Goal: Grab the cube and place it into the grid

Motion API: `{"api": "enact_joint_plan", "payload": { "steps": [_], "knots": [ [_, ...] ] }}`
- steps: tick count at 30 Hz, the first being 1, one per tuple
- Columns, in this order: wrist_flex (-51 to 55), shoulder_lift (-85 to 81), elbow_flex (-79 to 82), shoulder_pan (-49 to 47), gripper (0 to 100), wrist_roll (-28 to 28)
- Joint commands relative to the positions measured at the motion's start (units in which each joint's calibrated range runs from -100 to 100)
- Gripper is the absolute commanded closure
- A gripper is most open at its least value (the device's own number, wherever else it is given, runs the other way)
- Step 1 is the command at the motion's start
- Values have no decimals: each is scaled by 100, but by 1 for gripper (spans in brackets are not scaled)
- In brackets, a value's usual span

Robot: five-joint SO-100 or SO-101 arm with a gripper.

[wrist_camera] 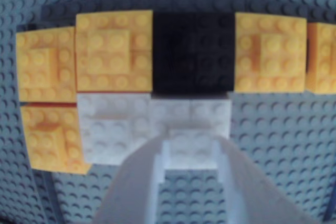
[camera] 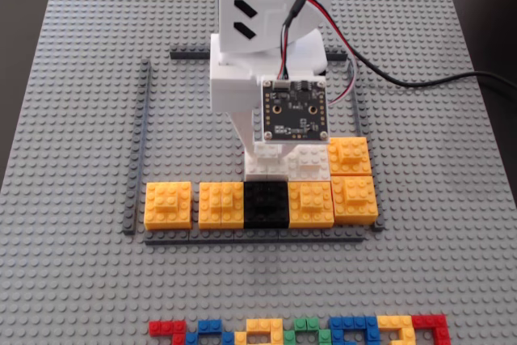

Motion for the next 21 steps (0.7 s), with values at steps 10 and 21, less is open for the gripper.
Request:
{"api": "enact_joint_plan", "payload": {
  "steps": [10, 21],
  "knots": [
    [-101, -149, -323, 52, 85, -49],
    [-101, -166, -314, 81, 83, -34]
  ]
}}
